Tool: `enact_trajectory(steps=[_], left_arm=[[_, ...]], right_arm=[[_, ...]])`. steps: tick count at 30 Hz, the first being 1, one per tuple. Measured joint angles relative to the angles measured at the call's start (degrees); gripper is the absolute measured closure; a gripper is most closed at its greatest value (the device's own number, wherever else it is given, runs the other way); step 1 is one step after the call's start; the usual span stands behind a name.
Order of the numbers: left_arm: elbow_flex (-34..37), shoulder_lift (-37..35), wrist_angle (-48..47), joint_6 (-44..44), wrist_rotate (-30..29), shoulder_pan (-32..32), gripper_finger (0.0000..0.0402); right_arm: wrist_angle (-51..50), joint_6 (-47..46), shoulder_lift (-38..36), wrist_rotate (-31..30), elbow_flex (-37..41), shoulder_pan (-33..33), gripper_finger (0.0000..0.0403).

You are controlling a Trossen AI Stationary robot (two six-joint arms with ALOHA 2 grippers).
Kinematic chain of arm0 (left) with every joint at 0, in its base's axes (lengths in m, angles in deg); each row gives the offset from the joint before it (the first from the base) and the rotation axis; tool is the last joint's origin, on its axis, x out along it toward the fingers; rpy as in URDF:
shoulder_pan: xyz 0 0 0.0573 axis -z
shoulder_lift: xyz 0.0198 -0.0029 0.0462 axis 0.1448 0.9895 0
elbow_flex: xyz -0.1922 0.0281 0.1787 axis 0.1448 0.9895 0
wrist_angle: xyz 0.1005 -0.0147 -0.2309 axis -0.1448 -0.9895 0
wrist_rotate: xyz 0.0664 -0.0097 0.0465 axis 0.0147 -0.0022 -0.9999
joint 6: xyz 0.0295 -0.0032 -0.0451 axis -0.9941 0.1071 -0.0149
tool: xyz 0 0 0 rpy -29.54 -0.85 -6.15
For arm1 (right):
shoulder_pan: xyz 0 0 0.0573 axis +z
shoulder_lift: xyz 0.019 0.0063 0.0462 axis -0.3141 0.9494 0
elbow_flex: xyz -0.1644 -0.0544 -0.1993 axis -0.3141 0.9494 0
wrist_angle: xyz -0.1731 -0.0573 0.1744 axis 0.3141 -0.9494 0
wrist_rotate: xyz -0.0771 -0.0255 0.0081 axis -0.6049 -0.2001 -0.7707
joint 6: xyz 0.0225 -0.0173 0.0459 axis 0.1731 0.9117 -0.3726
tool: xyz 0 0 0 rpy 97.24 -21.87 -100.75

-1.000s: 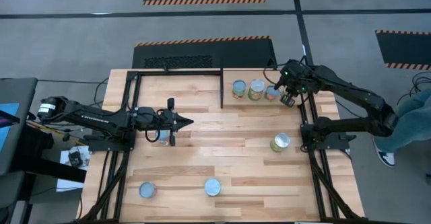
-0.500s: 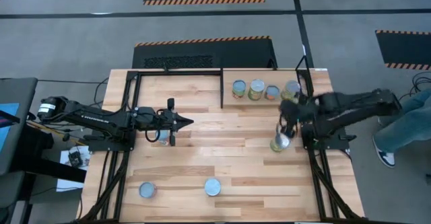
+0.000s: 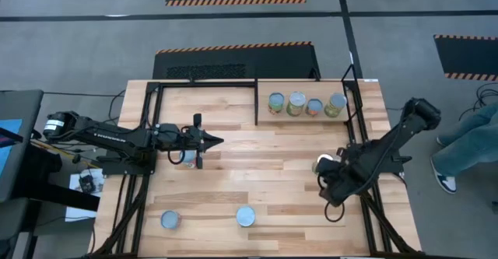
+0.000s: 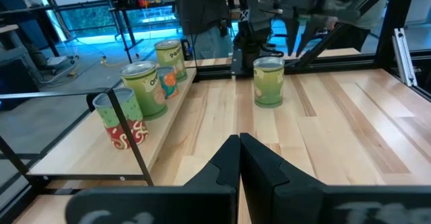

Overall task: Pick and place cans onto a shelf
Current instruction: Put the canned pears on the shelf

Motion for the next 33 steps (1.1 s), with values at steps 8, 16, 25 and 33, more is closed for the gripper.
enact_trajectory(steps=[8, 16, 25, 33], left_arm=[[0.0, 0.0, -0.01, 0.04, 0.0, 0.0, 0.0401], [0.0, 0.0, -0.11, 0.04, -0.01, 0.0, 0.0401], [0.0, 0.0, -0.1, 0.04, -0.01, 0.01, 0.0401], [0.0, 0.0, -0.05, -0.06, -0.01, 0.0, 0.0401]], right_arm=[[-4.76, 0.68, 3.22, 0.77, -0.02, -2.36, 0.023], [-4.4, 6.68, 7.63, 0.87, -0.02, -5.28, 0.0248], [-2.44, 11.79, 9.06, 1.86, -0.09, -7.06, 0.0337], [-0.83, 14.23, 2.55, 2.84, -0.32, -8.95, 0.0392]])
